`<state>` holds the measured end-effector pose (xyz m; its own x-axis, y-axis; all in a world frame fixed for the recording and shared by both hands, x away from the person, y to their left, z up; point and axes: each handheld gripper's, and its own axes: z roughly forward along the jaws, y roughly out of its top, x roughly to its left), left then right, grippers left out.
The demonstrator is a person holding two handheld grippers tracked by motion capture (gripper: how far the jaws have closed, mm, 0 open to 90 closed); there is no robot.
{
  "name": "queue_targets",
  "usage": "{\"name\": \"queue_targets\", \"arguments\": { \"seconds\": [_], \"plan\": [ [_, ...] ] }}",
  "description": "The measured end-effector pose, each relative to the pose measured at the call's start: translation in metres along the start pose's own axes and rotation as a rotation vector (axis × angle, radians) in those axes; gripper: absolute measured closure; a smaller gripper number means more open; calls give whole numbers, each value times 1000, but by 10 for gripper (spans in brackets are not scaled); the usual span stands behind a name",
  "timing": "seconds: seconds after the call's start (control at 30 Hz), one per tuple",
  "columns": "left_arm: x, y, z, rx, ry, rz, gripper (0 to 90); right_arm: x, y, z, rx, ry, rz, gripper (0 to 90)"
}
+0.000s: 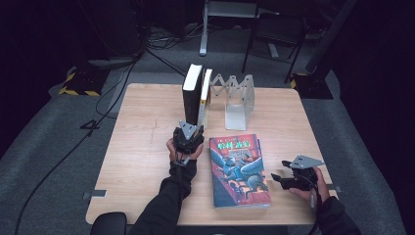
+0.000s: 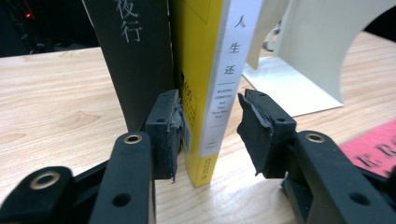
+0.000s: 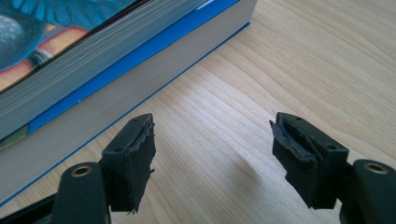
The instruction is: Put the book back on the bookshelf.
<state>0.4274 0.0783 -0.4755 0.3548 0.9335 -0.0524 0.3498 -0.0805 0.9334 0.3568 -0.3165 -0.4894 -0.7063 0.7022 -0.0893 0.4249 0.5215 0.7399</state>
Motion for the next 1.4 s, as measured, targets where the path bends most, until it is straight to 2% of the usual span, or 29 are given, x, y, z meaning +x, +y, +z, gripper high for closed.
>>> {"name": "queue_targets", "arguments": {
  "seconds": [0.1, 0.2, 0.27, 0.37, 0.73, 0.93, 1.0, 1.1, 1.4],
  "plan": [
    [0, 1, -3, -13, -7, 7, 670, 0, 0, 0, -1, 0, 1, 302],
    [0, 1, 0, -6, -1, 5, 685, 0, 0, 0, 1, -3, 3, 302],
    [-1, 2, 3, -2, -5, 10, 725, 0, 0, 0, 1, -2, 1, 302],
    [-3, 5, 7, 4, 1, 33, 737, 0, 0, 1, 3, -3, 3, 303],
    [0, 10, 18, 4, 10, 32, 750, 0, 0, 1, 2, -3, 3, 305],
    [1, 13, 25, 4, 34, 42, 760, -1, 0, 1, 2, -2, 3, 305],
    [2, 14, 27, 6, 30, 34, 762, -1, 0, 2, 4, -4, 1, 305],
    [1, 16, 30, 10, 38, 44, 764, -1, -1, 2, 6, -3, 1, 306],
    [2, 21, 37, 20, 56, 36, 767, -1, -1, 2, 10, -3, 3, 307]
  ]
}}
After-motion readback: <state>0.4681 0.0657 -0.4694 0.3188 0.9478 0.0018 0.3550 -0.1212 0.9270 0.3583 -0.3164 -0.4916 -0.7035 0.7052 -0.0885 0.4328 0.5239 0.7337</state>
